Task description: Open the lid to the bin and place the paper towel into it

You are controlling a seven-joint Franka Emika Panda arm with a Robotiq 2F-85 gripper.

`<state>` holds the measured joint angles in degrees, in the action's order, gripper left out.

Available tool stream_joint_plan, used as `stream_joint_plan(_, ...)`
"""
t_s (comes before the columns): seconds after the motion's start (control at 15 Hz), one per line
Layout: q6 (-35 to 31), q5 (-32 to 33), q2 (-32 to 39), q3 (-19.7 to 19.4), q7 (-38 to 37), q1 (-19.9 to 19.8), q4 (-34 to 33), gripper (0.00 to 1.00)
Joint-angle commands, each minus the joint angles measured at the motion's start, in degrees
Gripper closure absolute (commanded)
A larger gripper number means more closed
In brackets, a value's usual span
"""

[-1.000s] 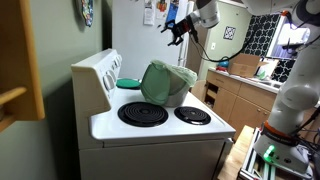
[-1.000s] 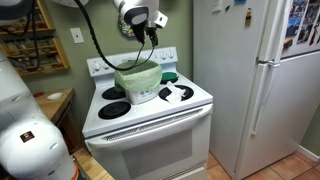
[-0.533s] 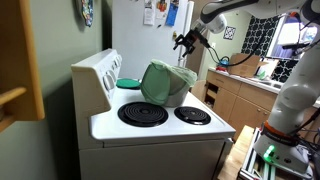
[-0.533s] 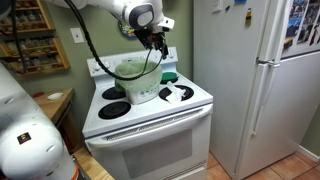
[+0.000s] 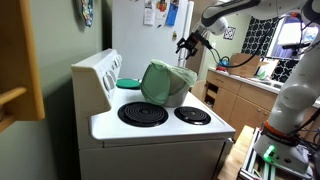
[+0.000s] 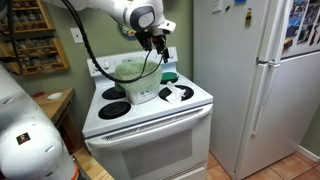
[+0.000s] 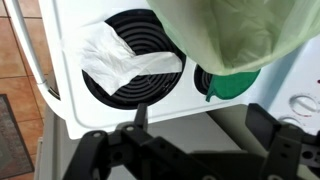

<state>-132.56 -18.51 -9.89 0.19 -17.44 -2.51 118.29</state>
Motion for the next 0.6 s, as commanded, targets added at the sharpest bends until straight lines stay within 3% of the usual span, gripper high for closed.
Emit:
stream_joint_plan(0.0,2.5,8.0,3.3,0.9,-12.2,-1.2,-0.9,0.00)
stream_joint_plan(0.33,3.8,19.1,8.5,1.5,-25.0,0.0,-1.1,0.00)
stream_joint_plan(0.53,2.0,18.1,10.9,0.7,-23.0,0.7,-0.4,0.00)
